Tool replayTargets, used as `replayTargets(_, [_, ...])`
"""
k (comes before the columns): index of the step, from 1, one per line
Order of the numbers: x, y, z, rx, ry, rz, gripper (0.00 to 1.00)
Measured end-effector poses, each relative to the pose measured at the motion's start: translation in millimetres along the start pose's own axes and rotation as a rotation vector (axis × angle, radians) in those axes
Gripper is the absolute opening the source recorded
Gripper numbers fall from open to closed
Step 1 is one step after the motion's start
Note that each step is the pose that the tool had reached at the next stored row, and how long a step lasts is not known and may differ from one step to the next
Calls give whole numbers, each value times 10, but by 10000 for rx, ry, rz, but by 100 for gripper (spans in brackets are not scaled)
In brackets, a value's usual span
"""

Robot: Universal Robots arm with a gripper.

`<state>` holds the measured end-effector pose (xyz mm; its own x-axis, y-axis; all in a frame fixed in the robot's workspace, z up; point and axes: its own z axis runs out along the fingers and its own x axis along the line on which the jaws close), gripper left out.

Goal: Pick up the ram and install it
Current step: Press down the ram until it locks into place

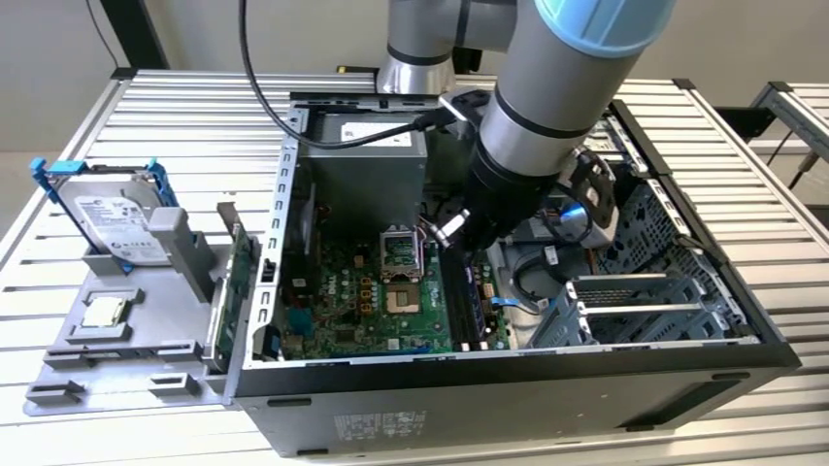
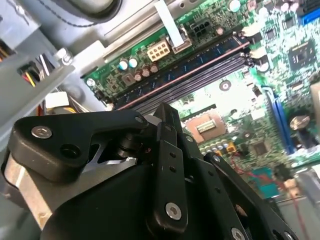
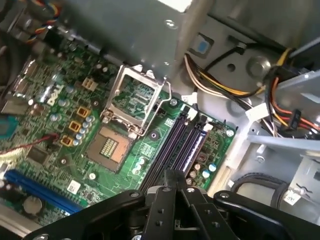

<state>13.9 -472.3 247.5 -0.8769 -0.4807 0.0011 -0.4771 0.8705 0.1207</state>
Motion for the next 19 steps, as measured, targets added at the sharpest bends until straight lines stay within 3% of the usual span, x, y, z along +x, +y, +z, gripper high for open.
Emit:
replayTargets(13, [0,0,0,14,268,-2357,0])
replayTargets(16, [0,0,0,34,306,-2896,0])
replayTargets(19, [0,0,1,81,307,-3434,0])
